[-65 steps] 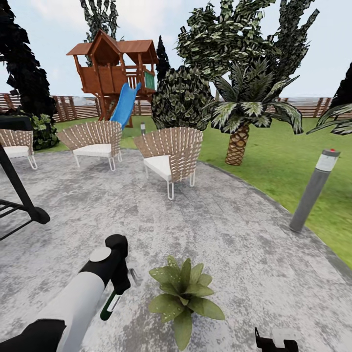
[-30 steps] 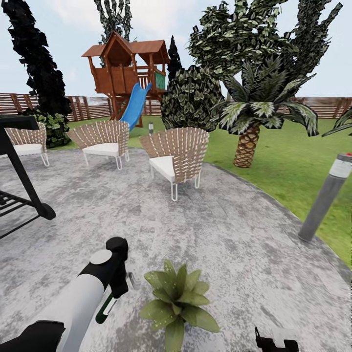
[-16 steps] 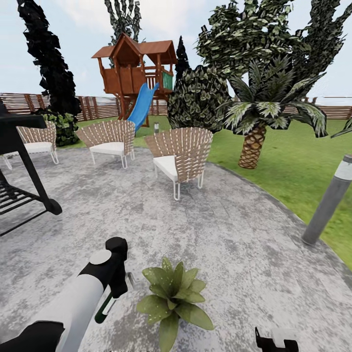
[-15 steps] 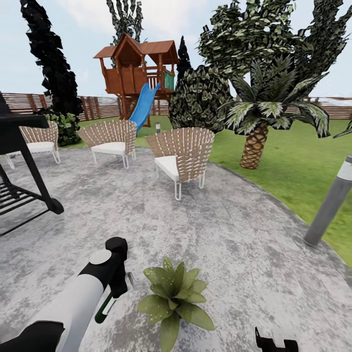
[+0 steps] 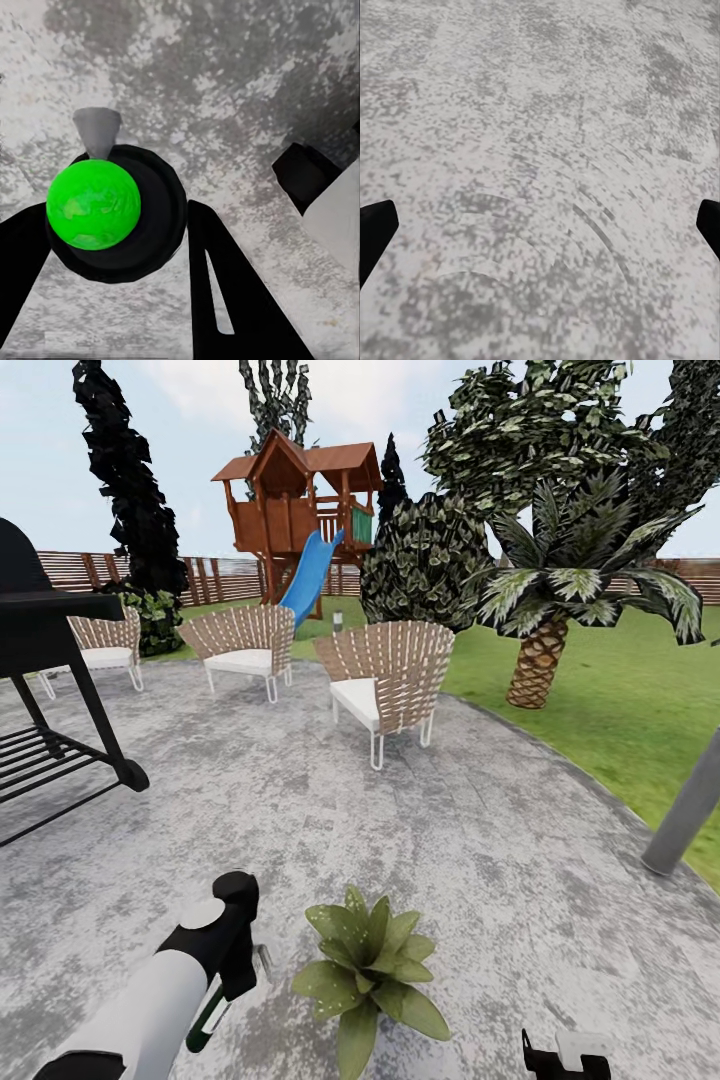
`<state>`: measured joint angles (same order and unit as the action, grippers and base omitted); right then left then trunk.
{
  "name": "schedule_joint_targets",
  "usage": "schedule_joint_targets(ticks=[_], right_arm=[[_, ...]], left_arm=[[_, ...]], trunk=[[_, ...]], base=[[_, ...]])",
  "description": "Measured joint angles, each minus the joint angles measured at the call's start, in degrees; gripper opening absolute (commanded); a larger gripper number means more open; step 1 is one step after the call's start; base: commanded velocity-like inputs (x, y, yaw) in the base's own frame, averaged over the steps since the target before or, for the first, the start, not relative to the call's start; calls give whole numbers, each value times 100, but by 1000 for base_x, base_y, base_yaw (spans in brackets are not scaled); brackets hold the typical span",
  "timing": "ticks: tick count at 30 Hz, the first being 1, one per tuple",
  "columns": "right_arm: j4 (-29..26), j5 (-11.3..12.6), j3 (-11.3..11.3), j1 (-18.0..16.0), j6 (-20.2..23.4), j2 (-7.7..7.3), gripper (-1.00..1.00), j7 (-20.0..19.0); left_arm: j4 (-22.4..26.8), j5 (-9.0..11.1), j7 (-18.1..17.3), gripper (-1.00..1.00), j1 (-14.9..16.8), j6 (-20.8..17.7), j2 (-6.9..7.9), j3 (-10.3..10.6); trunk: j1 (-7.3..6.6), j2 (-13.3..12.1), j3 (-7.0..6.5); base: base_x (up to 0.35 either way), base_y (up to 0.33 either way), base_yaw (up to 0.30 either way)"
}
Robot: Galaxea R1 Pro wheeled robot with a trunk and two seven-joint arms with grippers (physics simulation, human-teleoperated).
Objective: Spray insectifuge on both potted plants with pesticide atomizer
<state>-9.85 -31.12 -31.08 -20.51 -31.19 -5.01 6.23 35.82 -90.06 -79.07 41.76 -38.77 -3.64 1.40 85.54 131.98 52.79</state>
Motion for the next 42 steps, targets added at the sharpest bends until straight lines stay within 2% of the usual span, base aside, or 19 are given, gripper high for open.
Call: schedule_joint_targets(ticks=[4,6,9,14,16,17,18,20,21,23,26,28,31,34,40,41,42], right_arm=[[0,-7,2,0,0,0,100,-14],[0,-8,3,0,0,0,100,-18],[0,-9,1,0,0,-2,100,-26],[0,-9,-4,0,0,-7,100,-21],[0,-9,-2,0,0,-8,100,-18],[0,-9,-1,0,0,-8,100,-18],[0,-10,-1,0,0,-9,100,-17],[2,-10,-2,0,0,-9,100,-18],[4,-10,-1,0,0,-9,100,-17],[6,-9,-3,0,0,-9,100,-18],[5,-9,-2,0,0,-9,100,-18],[7,-9,0,0,0,-9,100,-18],[3,-6,-2,0,0,-9,100,-18],[0,-1,-6,0,0,-16,100,-10],[0,-8,2,0,0,-13,100,-9],[1,-9,2,0,0,-12,100,-9],[6,-9,3,0,0,-9,100,-9]], left_arm=[[-1,222,210,-100,-87,0,11,-18],[-2,265,235,-100,-93,0,36,-27],[24,302,298,-100,-95,1,73,-225],[36,307,735,-100,-92,-7,88,-549],[12,305,772,-100,-98,-3,166,-632],[-21,307,798,-100,-103,3,256,-679],[-179,361,927,-100,-107,15,329,-824],[-389,585,1248,-100,-109,24,354,-993],[-517,764,1557,-100,-110,31,341,-1061],[-720,1068,1938,-100,-110,23,285,-1085],[-842,1181,2067,-100,-110,34,134,-1092],[-977,1188,2093,-100,-110,47,109,-1089],[-1238,1185,2110,-100,-114,176,141,-1097],[-1458,1144,2136,-100,-258,459,306,-1090],[-1054,1177,2207,-100,-316,499,340,-1154],[-1033,1210,2257,-100,-317,498,345,-1153],[-1011,1355,2424,-100,-319,497,328,-1154]], trunk=[[0,0,0],[0,0,0],[0,0,0],[0,0,0],[0,0,0],[0,0,0],[0,0,0],[0,0,0],[0,0,0],[0,0,0],[0,0,0],[0,0,0],[0,0,0],[0,0,0],[0,0,0],[0,0,0],[0,0,0]], base=[[0,0,0],[0,0,0],[0,0,0],[0,0,0],[0,0,0],[0,0,0],[0,0,0],[0,0,0],[0,0,0],[0,0,0],[0,0,0],[0,0,0],[0,0,0],[0,0,0],[0,0,0],[0,0,0],[0,0,0]])
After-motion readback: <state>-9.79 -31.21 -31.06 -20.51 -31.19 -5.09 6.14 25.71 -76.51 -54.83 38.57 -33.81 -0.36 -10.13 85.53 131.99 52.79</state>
